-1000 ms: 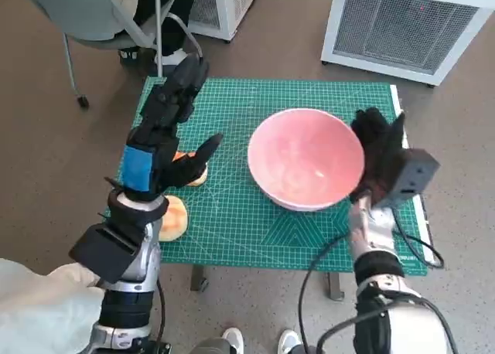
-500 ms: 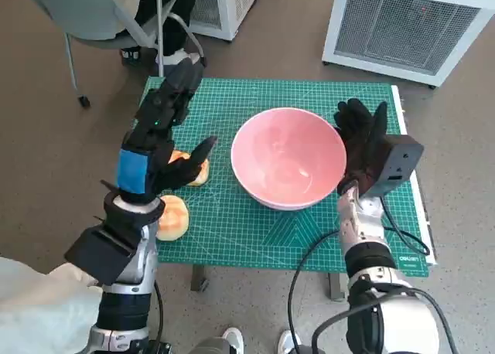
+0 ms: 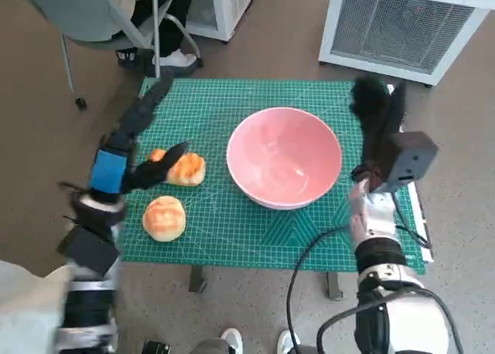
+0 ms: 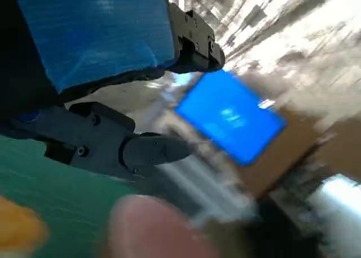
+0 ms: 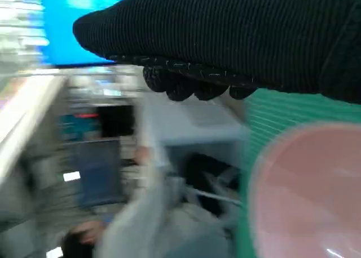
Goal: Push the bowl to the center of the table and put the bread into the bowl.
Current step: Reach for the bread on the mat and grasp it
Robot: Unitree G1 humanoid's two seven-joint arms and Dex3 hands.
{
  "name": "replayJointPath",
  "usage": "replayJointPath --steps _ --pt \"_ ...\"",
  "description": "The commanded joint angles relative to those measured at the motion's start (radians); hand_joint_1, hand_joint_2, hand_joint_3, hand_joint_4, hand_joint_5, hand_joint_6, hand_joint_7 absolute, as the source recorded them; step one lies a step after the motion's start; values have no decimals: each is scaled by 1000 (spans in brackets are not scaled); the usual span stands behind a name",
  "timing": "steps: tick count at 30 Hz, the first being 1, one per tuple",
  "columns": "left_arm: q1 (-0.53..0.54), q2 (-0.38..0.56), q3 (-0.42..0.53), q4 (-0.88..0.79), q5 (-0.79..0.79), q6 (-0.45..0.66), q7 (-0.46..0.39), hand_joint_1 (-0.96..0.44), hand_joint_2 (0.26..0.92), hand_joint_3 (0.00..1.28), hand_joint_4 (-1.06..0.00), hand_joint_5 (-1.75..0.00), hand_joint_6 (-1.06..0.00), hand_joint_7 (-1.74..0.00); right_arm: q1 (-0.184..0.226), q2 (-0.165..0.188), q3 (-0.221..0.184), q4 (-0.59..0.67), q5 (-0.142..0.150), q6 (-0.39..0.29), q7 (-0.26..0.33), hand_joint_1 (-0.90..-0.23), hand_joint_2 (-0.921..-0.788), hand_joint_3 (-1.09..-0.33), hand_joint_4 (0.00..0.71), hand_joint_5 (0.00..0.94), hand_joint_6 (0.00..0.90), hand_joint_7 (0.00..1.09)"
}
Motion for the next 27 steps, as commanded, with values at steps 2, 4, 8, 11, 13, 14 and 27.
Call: replayJointPath --steps 2,4,8,11,13,14,27 --pt "-69 111 -28 36 86 58 -18 -426 921 203 -253 -2 -358 -47 39 1 49 -113 6 -154 121 -527 -921 -801 322 16 51 672" --pt "-81 129 -46 36 94 102 -43 -406 921 132 -232 -1 -350 -36 54 5 63 -164 21 -194 165 -536 -921 -793 336 22 53 681" --pt "-112 159 -91 25 90 224 -136 -312 881 50 -186 0 -338 -24 102 7 112 -293 29 -269 232 -552 -921 -778 351 28 45 699" --pt "-142 182 -132 20 100 318 -214 -188 838 19 -150 -1 -327 -15 134 -2 143 -369 32 -297 269 -562 -921 -771 354 28 28 727" --pt "-162 194 -161 20 114 371 -259 -90 814 9 -118 -1 -305 -7 153 -8 161 -415 35 -302 288 -567 -921 -773 356 28 11 745" --pt "-169 198 -173 19 119 391 -274 -72 811 7 -112 -1 -301 -6 162 -9 168 -435 37 -300 296 -567 -921 -774 357 28 8 748" --pt "-247 197 -299 94 201 486 -347 55 792 17 -83 0 -267 0 275 -10 236 -686 19 -235 314 -591 -921 -797 358 32 -1 813"
